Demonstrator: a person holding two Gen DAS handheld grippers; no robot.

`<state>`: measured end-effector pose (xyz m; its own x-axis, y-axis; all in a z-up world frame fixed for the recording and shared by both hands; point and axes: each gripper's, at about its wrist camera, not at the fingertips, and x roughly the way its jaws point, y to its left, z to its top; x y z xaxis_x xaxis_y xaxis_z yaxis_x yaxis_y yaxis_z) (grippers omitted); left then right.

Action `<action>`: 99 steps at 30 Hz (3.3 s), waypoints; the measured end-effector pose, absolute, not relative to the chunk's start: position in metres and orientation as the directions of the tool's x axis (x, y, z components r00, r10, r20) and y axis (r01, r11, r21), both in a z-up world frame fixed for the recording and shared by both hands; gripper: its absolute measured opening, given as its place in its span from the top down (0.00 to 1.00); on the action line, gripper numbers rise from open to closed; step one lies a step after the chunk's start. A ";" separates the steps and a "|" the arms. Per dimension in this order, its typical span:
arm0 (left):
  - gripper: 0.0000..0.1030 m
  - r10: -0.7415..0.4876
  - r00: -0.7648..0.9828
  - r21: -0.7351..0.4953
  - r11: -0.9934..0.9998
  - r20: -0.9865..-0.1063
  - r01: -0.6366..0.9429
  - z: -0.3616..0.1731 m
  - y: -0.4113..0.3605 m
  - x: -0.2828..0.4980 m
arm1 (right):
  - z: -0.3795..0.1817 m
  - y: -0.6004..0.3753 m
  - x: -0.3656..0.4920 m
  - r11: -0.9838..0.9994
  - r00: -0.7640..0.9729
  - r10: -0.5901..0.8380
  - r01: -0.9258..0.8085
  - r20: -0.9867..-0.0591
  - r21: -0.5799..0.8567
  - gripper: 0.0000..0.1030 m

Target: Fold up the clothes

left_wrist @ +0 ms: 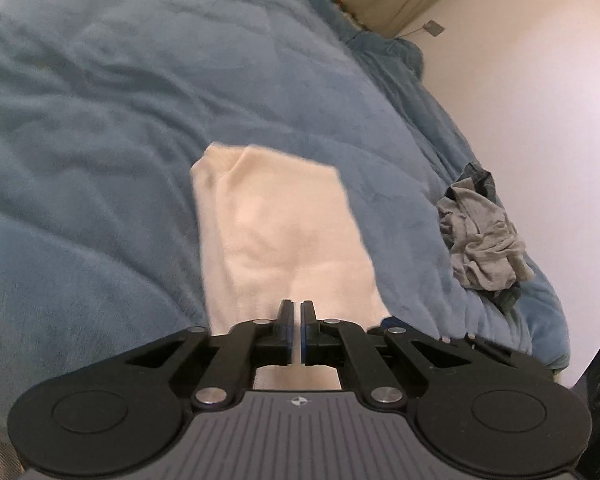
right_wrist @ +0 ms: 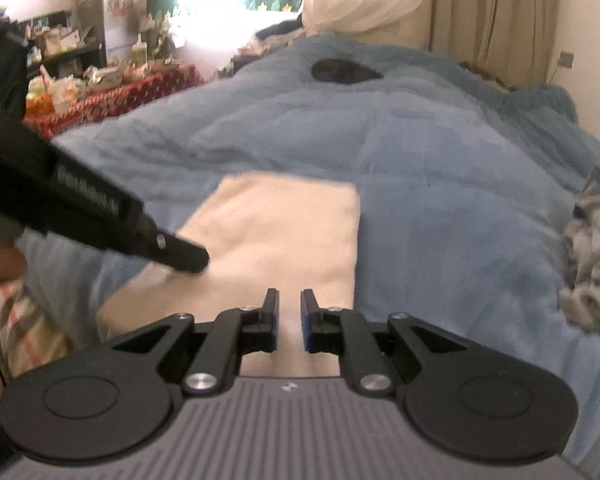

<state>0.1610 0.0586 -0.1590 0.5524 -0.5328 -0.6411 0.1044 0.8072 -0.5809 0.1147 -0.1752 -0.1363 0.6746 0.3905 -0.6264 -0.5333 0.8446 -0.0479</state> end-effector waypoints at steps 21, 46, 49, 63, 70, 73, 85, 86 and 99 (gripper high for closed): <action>0.98 -0.516 0.529 -0.461 0.853 -0.674 0.246 -0.156 0.024 0.120 | -0.130 -0.203 0.062 0.878 0.661 0.370 -0.479 -0.653 0.013 0.88; 0.98 -0.449 0.621 -0.426 0.883 -0.643 0.198 -0.140 0.043 0.114 | -0.124 -0.163 0.087 0.864 0.693 0.420 -0.503 -0.587 0.024 0.90; 0.98 -0.424 0.604 -0.421 0.893 -0.675 0.156 -0.154 0.051 0.124 | -0.140 -0.147 0.099 0.864 0.669 0.410 -0.503 -0.620 0.029 0.91; 0.98 -0.466 0.558 -0.479 0.867 -0.687 0.136 -0.176 0.069 0.096 | -0.133 -0.142 0.058 0.821 0.645 0.453 -0.570 -0.615 0.007 0.92; 0.95 -0.444 0.566 -0.482 0.871 -0.695 0.091 -0.173 0.086 0.091 | -0.155 -0.127 0.072 0.825 0.630 0.431 -0.565 -0.647 -0.001 0.92; 0.95 -0.473 0.574 -0.544 0.837 -0.668 0.056 -0.171 0.111 0.088 | -0.154 -0.140 0.051 0.803 0.602 0.460 -0.596 -0.653 0.016 0.91; 0.78 -0.513 0.579 -0.580 0.810 -0.633 0.084 -0.163 0.095 0.106 | -0.130 -0.194 0.018 0.830 0.632 0.440 -0.557 -0.638 0.022 0.90; 0.77 -0.510 0.582 -0.569 0.817 -0.633 0.097 -0.163 0.089 0.107 | -0.127 -0.199 0.021 0.842 0.648 0.428 -0.539 -0.630 0.018 0.90; 0.77 -0.522 0.479 -0.550 0.830 -0.706 0.092 -0.178 0.079 0.097 | -0.151 -0.247 0.026 0.876 0.652 0.375 -0.482 -0.659 0.021 0.89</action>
